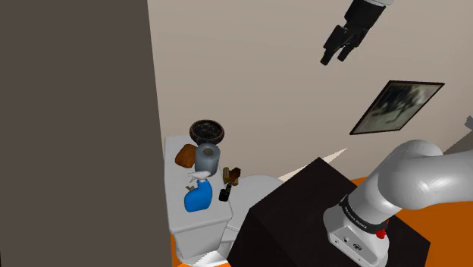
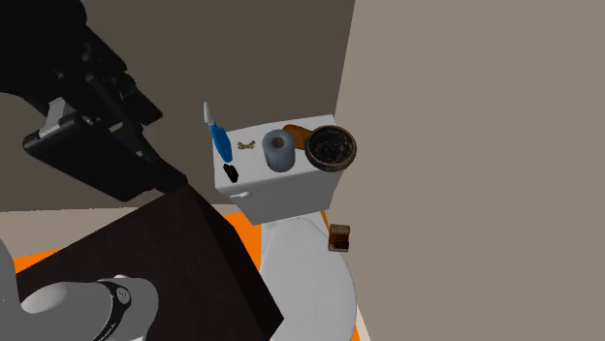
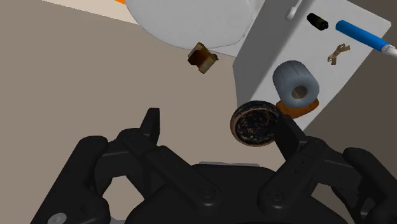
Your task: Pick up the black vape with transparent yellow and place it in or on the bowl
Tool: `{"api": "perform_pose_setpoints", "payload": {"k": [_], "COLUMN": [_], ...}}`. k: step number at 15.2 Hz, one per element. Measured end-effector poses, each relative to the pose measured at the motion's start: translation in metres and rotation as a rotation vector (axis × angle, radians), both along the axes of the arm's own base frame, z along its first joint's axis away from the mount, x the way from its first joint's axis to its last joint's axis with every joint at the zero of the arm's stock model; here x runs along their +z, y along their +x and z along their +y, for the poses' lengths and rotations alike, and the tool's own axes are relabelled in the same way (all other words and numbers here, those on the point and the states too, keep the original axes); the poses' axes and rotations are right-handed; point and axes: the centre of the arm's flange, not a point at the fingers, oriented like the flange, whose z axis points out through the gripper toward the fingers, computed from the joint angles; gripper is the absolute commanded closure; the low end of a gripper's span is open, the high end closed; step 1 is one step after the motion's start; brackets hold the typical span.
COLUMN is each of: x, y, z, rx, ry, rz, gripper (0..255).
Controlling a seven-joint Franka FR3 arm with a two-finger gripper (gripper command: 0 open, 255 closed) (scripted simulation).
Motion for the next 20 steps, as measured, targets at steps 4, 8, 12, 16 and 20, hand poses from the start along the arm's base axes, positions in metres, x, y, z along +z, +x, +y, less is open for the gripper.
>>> {"api": "perform_pose_setpoints", "payload": {"k": [4, 8, 12, 16, 20], "x": [-0.026, -0.071, -0.115, -0.159, -0.207], "y": [0.003, 0.008, 0.009, 0.017, 0.016], "z": [0.010, 0.034, 0.058, 0.084, 0.109], "rx": [-0.017, -0.050, -0.085, -0.119, -0.154], "ry": [0.007, 0.020, 0.033, 0.047, 0.060], "rz": [0.006, 0.016, 0.026, 0.037, 0.047], "gripper": [0, 0, 0, 0, 0]}}
